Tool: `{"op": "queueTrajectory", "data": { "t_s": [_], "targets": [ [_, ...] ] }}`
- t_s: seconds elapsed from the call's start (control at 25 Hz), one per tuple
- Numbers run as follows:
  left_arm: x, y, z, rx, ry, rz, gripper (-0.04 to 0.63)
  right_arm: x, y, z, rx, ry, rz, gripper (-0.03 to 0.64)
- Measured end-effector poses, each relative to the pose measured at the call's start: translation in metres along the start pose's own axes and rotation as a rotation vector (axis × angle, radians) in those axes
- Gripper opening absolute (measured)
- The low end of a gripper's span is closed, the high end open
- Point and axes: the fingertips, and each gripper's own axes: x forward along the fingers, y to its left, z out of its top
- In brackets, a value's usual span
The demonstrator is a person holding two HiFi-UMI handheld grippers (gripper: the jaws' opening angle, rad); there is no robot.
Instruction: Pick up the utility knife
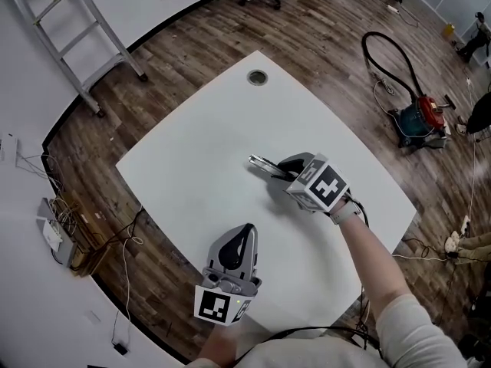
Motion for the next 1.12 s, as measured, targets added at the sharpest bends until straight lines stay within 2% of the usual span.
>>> {"op": "queueTrajectory", "data": {
  "t_s": [0.32,0.72,1.12],
  "targets": [
    [-0.013,-0.032,0.011,0.03,-0.008,-0.014,0.008,-0.043,0.018,-0.01,0.026,-0.082,0.001,0.132],
    [-0.044,-0.063,0.029,0.084,-0.001,0.01,0.008,-0.095,0.061,-0.036,0.084,-0.177,0.018,0.132],
    [-0.069,-0.093,0.055,0.135,-0.022,0.025,0.008,-0.162,0.106,-0.044,0.152,-0.387,0.051,0.132]
  ]
}}
